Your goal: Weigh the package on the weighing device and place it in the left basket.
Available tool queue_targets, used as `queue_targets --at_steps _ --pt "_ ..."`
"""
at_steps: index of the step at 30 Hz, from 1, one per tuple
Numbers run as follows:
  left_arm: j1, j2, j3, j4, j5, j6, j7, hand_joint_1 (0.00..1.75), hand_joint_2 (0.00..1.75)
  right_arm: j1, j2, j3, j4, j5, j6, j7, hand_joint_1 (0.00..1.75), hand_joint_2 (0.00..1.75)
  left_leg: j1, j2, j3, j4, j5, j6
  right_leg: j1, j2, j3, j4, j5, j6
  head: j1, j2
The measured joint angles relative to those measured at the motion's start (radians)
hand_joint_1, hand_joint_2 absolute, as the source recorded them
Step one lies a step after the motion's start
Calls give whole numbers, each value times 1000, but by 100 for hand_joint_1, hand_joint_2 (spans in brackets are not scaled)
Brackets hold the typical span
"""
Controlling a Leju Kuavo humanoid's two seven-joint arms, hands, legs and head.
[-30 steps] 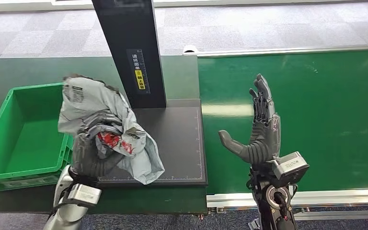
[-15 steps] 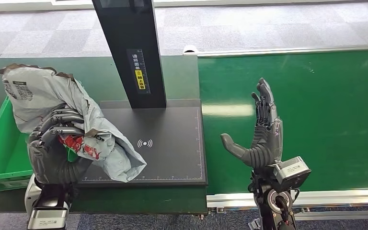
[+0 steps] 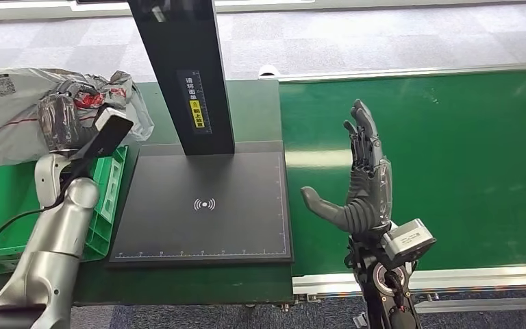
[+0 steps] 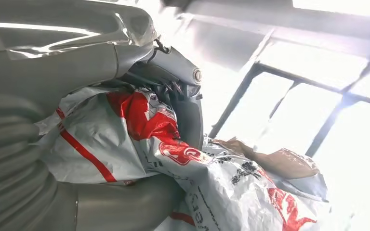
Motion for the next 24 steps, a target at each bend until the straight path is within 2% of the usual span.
queue_targets --at_steps 3,6,11,15,18,24 --pt "-85 24 1 194 -48 -1 63 175 175 -17 7 23 11 -5 0 5 0 175 0 2 1 0 0 0 0 2 -3 0 0 0 0 0" --pt "-123 35 1 304 -55 -1 73 175 175 -27 12 37 20 -6 0 8 0 175 0 2 1 0 0 0 0 2 -6 1 0 0 0 0" --pt "-138 40 1 352 -58 -1 77 175 175 -32 13 41 25 -6 0 8 0 175 0 2 -1 0 0 0 0 2 -7 0 0 0 0 0" --pt "-169 46 0 471 -103 -20 143 175 175 -42 18 58 35 -6 0 10 0 175 0 2 -2 0 0 0 0 2 -8 0 0 0 0 0" --pt "-171 46 -2 503 -127 -23 170 175 175 -44 21 65 37 -6 0 11 0 175 0 2 -2 0 0 0 0 2 -8 0 0 0 0 0" --pt "-194 47 -31 541 -231 -20 325 175 175 -49 21 74 43 -5 -13 12 0 175 0 2 -2 0 0 0 0 2 -8 0 0 0 0 0"
